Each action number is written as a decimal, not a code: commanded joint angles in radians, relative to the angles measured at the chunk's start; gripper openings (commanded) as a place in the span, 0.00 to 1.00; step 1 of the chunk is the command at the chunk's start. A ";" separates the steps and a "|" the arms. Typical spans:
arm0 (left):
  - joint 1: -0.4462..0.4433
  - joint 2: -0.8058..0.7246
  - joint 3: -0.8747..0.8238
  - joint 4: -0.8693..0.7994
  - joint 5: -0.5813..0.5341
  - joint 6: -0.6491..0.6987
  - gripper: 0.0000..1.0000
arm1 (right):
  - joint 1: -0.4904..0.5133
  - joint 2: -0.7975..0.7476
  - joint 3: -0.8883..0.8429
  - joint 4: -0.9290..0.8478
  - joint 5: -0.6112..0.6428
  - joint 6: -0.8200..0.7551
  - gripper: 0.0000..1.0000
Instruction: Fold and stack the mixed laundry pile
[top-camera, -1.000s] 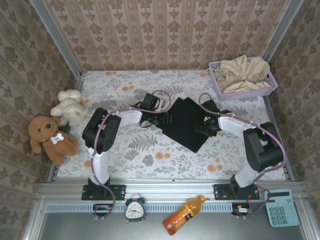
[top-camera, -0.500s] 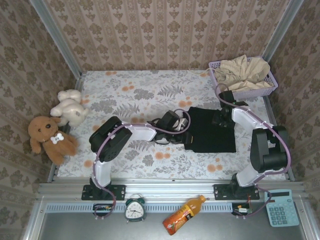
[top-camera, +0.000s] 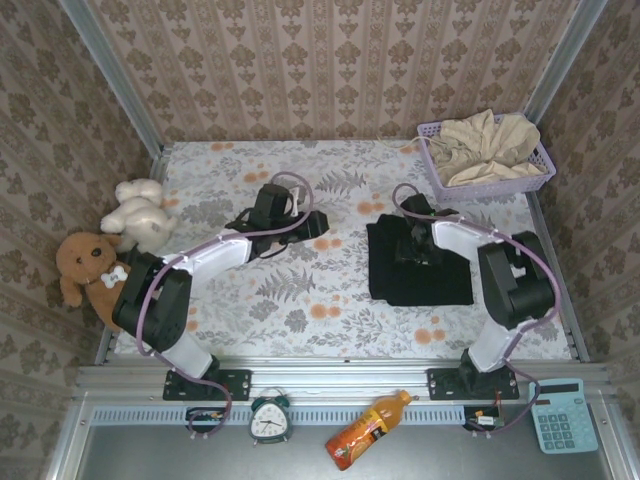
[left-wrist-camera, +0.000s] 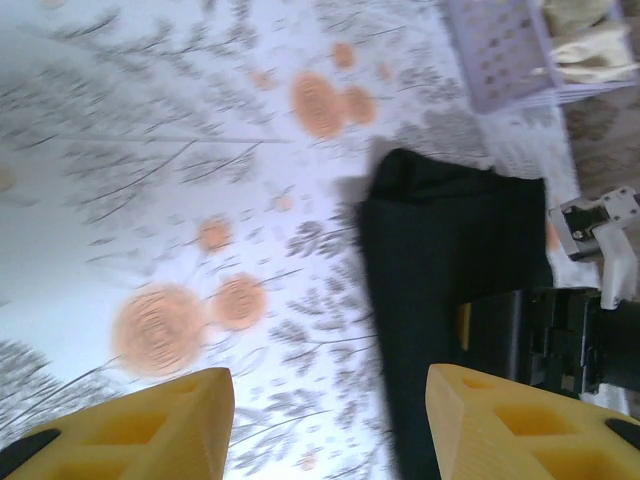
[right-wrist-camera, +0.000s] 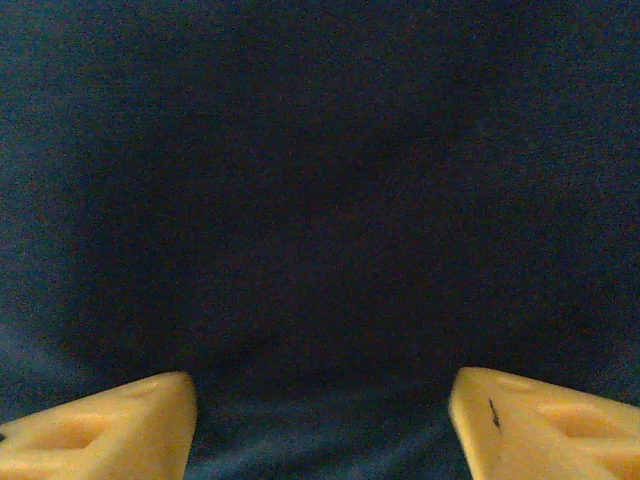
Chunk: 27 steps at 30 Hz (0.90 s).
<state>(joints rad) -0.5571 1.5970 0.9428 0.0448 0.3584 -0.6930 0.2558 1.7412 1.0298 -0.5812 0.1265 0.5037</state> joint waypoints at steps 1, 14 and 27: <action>0.018 -0.014 -0.050 0.029 -0.002 -0.004 0.55 | -0.074 0.025 -0.010 -0.102 0.067 -0.005 0.72; 0.049 -0.019 -0.118 0.082 0.027 -0.043 0.55 | -0.411 0.053 0.014 -0.145 0.174 -0.188 0.75; 0.081 -0.035 -0.091 0.032 -0.026 -0.018 1.00 | -0.470 -0.211 0.254 -0.192 0.059 -0.175 0.78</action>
<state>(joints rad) -0.4892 1.5951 0.8318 0.0940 0.3576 -0.7212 -0.2279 1.6279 1.2041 -0.7528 0.2432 0.3386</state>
